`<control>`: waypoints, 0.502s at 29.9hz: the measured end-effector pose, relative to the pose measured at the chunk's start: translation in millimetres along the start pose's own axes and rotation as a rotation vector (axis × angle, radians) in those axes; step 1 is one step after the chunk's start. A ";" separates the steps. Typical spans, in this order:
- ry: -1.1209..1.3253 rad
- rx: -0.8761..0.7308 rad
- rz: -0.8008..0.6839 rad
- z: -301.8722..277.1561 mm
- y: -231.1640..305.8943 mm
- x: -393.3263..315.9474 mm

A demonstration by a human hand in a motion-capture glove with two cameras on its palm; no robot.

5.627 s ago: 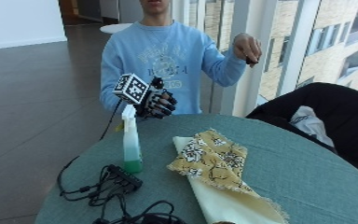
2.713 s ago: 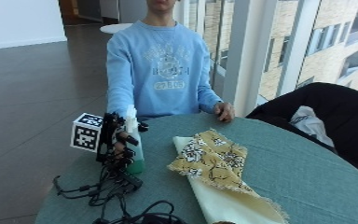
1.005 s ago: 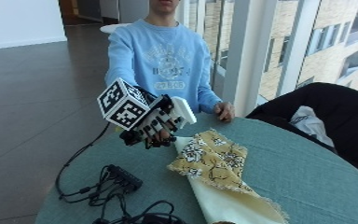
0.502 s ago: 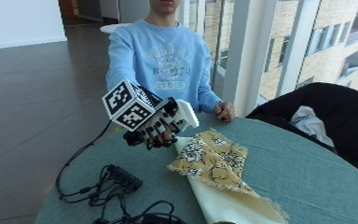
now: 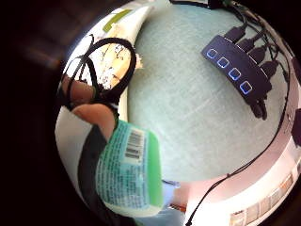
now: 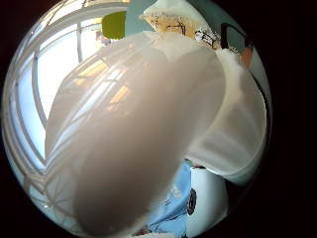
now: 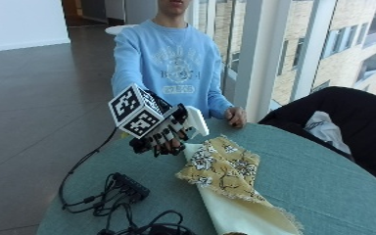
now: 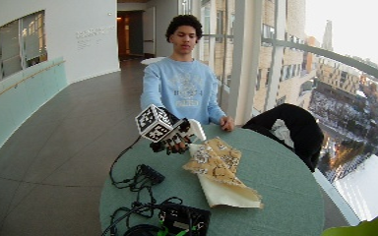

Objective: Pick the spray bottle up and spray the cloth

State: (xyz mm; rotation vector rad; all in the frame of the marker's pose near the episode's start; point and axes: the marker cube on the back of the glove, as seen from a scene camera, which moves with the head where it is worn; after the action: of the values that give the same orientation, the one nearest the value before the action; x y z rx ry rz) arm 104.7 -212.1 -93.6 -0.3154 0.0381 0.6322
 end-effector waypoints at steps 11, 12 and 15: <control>0.003 -0.022 0.001 1.9 0.4 -5.6; 0.003 -0.022 0.000 2.4 0.6 -6.4; -0.010 -0.014 -0.023 3.5 1.9 -12.5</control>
State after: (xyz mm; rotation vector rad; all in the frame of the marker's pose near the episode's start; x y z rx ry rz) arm 93.3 -216.8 -89.2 -0.3259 0.0207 0.6112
